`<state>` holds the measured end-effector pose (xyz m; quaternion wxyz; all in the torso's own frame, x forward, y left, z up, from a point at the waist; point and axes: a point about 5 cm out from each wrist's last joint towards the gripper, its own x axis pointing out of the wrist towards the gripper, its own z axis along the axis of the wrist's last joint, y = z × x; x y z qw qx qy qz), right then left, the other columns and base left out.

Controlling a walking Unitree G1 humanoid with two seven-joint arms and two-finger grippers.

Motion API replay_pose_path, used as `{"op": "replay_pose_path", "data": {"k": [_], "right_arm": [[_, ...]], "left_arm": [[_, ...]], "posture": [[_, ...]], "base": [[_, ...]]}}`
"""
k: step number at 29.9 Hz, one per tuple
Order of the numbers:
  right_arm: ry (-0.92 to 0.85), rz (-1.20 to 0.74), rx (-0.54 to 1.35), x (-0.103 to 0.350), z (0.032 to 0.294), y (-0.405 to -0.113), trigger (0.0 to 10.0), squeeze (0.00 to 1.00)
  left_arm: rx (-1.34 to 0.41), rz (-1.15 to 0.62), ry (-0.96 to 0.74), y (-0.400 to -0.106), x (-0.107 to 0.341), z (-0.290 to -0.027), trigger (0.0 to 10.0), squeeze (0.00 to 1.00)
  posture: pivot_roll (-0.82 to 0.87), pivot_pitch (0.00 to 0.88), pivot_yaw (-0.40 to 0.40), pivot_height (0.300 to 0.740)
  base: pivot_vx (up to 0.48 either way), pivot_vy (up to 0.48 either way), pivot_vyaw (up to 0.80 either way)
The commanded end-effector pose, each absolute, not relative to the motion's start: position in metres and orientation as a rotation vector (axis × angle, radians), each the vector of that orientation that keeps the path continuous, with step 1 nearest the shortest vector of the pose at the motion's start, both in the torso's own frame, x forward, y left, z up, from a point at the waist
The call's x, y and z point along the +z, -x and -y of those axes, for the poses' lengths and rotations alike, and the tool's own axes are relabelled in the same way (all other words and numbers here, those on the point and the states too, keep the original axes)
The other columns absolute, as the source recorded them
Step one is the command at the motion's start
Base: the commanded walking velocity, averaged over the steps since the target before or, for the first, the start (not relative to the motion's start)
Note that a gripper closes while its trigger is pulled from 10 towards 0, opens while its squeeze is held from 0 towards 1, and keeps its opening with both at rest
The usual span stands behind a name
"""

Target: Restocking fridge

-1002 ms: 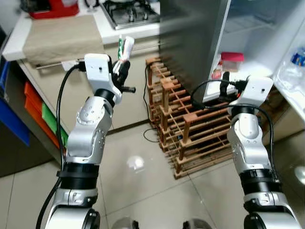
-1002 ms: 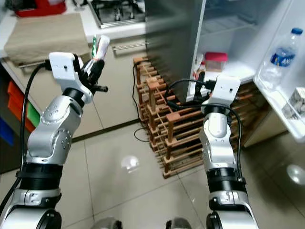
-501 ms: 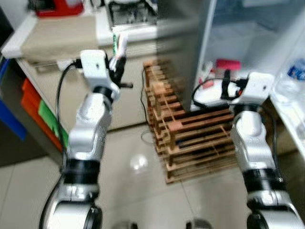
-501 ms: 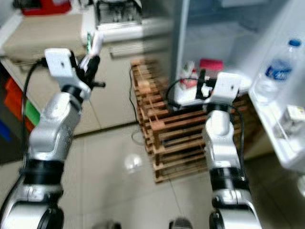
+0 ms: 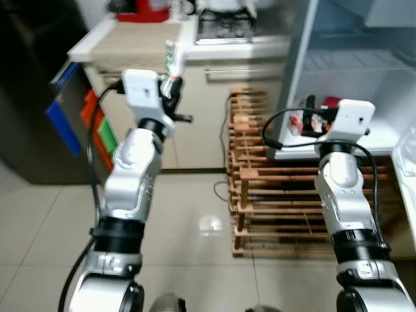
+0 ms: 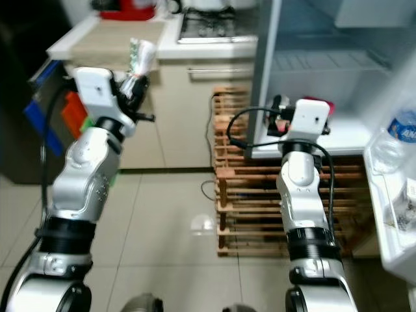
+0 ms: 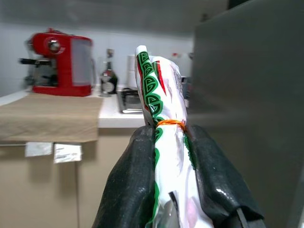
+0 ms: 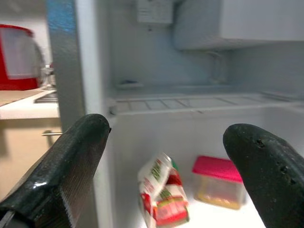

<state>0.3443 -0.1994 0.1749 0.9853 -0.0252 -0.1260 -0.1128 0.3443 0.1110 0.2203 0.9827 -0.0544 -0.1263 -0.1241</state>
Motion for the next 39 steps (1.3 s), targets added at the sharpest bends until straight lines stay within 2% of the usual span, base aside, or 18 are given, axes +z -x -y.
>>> {"op": "replay_pose_path", "data": {"k": [1,8,10,15,20,23,25,26,33,35,39], "right_arm": [[0.057,0.259,-0.209,0.177,0.195,-0.345,10.0,0.0],[0.088,0.271,-0.195,0.177,0.193,-0.341,10.0,0.0],[0.099,0.251,-0.233,0.173,0.206,-0.339,10.0,0.0],[0.113,0.247,-0.26,0.173,0.216,-0.338,10.0,0.0],[0.189,0.215,-0.35,0.169,0.243,-0.333,10.0,0.0],[0.225,0.172,-0.474,0.163,0.276,-0.324,10.0,0.0],[0.233,0.169,-0.494,0.163,0.282,-0.322,10.0,0.0],[0.226,0.165,-0.528,0.165,0.293,-0.318,10.0,0.0],[0.297,0.154,-0.616,0.17,0.318,-0.312,10.0,0.0],[0.34,0.142,-0.682,0.174,0.337,-0.308,10.0,0.0],[0.342,0.164,-0.679,0.181,0.338,-0.308,10.0,0.0]], "left_arm": [[-0.227,0.268,0.094,-0.345,0.223,-0.117,10.0,0.0],[-0.198,0.271,0.128,-0.346,0.222,-0.121,10.0,0.0],[-0.201,0.268,0.126,-0.345,0.222,-0.12,10.0,0.0],[-0.205,0.264,0.124,-0.345,0.221,-0.119,10.0,0.0],[-0.211,0.263,0.126,-0.345,0.22,-0.118,10.0,0.0],[-0.216,0.262,0.126,-0.345,0.22,-0.117,10.0,0.0],[-0.216,0.262,0.126,-0.344,0.22,-0.118,10.0,0.0],[-0.217,0.259,0.125,-0.344,0.22,-0.118,10.0,0.0],[-0.23,0.254,0.125,-0.345,0.219,-0.115,10.0,0.0],[-0.234,0.256,0.129,-0.345,0.22,-0.113,10.0,0.0],[-0.231,0.25,0.133,-0.345,0.218,-0.113,10.0,0.0]], "posture": [[-0.12,0.0,0.052,0.711],[-0.12,0.0,0.051,0.711],[-0.13,0.0,0.05,0.711],[-0.13,0.0,0.05,0.711],[-0.13,0.0,0.05,0.711],[-0.13,0.0,0.05,0.711],[-0.13,0.0,0.054,0.711],[-0.13,0.0,0.054,0.711],[-0.14,0.0,0.06,0.711],[-0.14,0.0,0.056,0.711],[-0.14,0.0,0.054,0.711]], "base": [[0.0,-0.439,0.69],[0.069,-0.18,0.07],[0.0,0.0,0.0],[0.0,0.0,0.0],[0.0,0.0,0.0],[0.0,0.0,0.0],[0.0,0.0,0.0],[0.0,0.0,0.0],[0.0,0.0,0.0],[0.0,0.0,0.0],[0.0,0.0,0.0]]}}
